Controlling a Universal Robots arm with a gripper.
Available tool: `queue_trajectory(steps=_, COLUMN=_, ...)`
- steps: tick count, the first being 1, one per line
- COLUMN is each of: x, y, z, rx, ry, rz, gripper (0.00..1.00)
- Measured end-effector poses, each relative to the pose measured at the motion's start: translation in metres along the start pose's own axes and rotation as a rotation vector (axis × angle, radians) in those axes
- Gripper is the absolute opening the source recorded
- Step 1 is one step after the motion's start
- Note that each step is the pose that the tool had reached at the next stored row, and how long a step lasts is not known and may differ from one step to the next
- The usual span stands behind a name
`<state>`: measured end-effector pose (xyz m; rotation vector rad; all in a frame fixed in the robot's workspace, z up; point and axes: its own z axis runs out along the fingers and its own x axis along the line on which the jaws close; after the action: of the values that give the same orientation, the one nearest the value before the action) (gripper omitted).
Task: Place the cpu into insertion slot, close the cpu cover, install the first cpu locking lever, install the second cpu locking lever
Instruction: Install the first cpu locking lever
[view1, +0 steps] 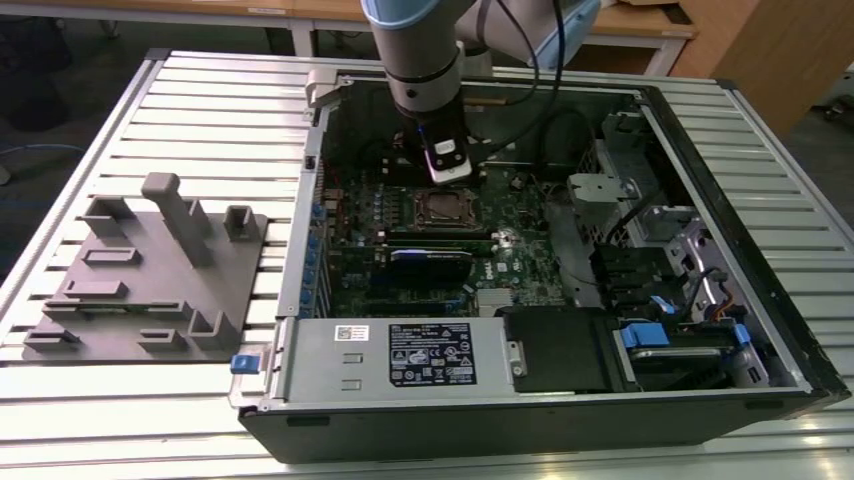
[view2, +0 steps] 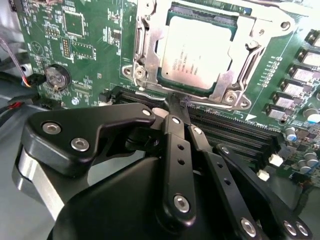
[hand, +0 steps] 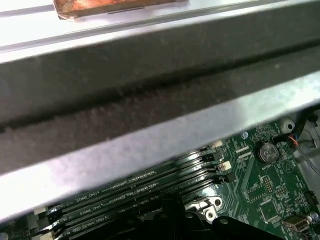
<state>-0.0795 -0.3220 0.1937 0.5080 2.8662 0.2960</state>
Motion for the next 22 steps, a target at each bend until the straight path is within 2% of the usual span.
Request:
queue_trajectory(steps=4, x=0.0002, y=-0.0004, z=0.0015, rx=0.0043, ry=-0.0069, rz=0.009, gripper=0.10)
queue_trajectory(steps=9, x=0.0008, y=-0.0009, z=0.0031, rx=0.0047, ry=-0.0093, rz=0.013, gripper=0.10)
queue_trajectory(steps=16, x=0.0009, y=-0.0010, z=0.0037, rx=0.0109, ry=-0.0137, rz=0.011, gripper=0.10)
queue_trajectory(steps=22, x=-0.0001, y=0.0005, z=-0.0019, rx=0.0112, ry=-0.0138, rz=0.011, gripper=0.10)
